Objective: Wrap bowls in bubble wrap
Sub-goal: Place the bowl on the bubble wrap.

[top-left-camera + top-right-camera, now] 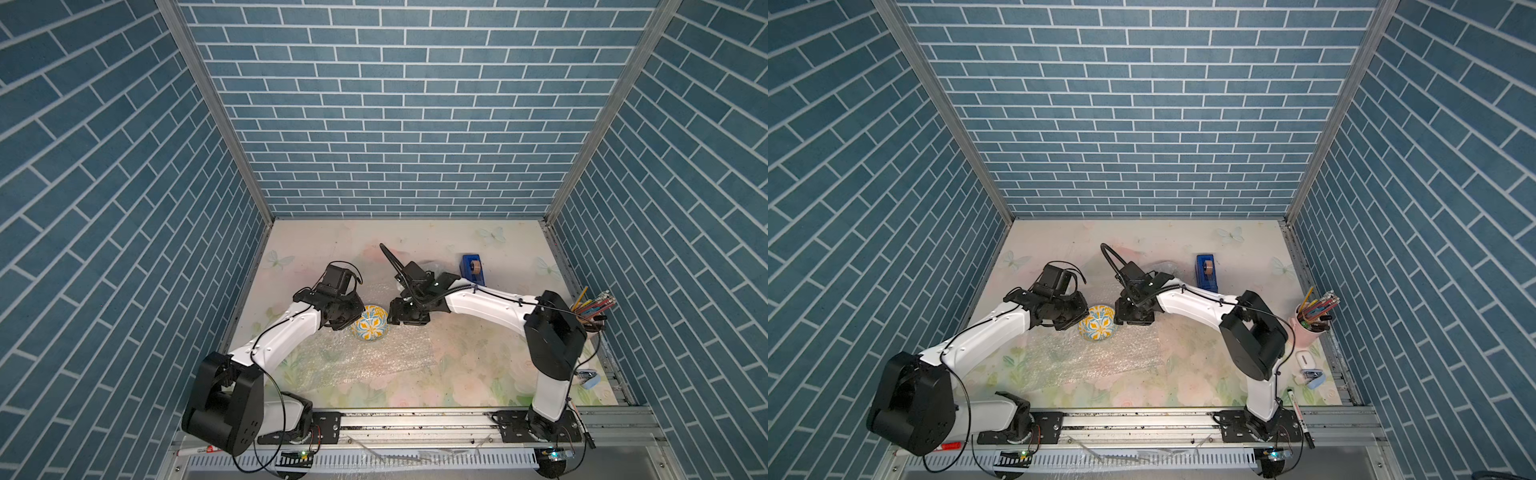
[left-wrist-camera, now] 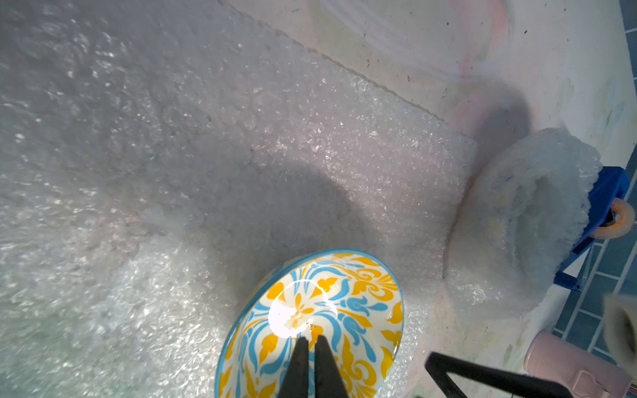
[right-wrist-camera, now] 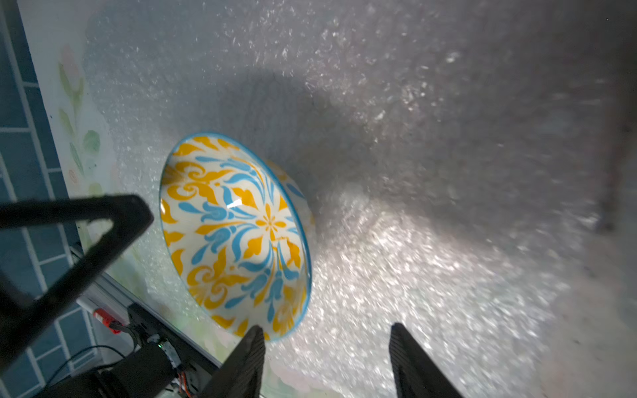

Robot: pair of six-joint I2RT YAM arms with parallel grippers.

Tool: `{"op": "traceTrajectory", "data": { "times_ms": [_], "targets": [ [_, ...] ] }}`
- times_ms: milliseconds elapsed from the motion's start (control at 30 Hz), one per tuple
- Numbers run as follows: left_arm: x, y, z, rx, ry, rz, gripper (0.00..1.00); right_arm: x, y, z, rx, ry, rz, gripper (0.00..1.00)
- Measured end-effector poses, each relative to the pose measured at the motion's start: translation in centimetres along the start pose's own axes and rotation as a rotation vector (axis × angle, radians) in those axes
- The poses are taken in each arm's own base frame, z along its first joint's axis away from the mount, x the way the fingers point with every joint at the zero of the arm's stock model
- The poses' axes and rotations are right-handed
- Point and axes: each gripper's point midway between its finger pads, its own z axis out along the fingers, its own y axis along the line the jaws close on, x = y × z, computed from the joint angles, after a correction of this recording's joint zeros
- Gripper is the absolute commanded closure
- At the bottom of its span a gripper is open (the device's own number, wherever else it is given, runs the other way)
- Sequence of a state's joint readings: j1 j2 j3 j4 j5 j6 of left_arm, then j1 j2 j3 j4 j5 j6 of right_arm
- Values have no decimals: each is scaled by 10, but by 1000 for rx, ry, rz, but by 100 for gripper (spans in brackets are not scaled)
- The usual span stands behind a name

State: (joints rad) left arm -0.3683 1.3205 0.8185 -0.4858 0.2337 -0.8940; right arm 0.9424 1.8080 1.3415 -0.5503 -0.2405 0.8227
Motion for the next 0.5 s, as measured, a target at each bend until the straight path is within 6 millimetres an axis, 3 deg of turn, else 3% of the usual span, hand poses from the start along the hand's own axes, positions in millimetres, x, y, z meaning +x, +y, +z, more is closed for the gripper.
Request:
{"op": "traceTrajectory", "data": {
  "times_ms": [133,200,333,400,500],
  "targets": [
    [-1,-3,8,9,8,4,91,24,-29,-31,51,-42,11,38],
    [0,-5,11,14,14,5,91,42,-51,-28,102,-21,28,37],
    [3,-5,15,24,20,12,91,83,-97,-3,209,80,83,37],
    [4,-5,16,25,21,13,91,92,-102,4,226,108,97,40],
    [5,-4,18,24,23,15,91,93,-93,14,202,112,98,48]
  ]
}}
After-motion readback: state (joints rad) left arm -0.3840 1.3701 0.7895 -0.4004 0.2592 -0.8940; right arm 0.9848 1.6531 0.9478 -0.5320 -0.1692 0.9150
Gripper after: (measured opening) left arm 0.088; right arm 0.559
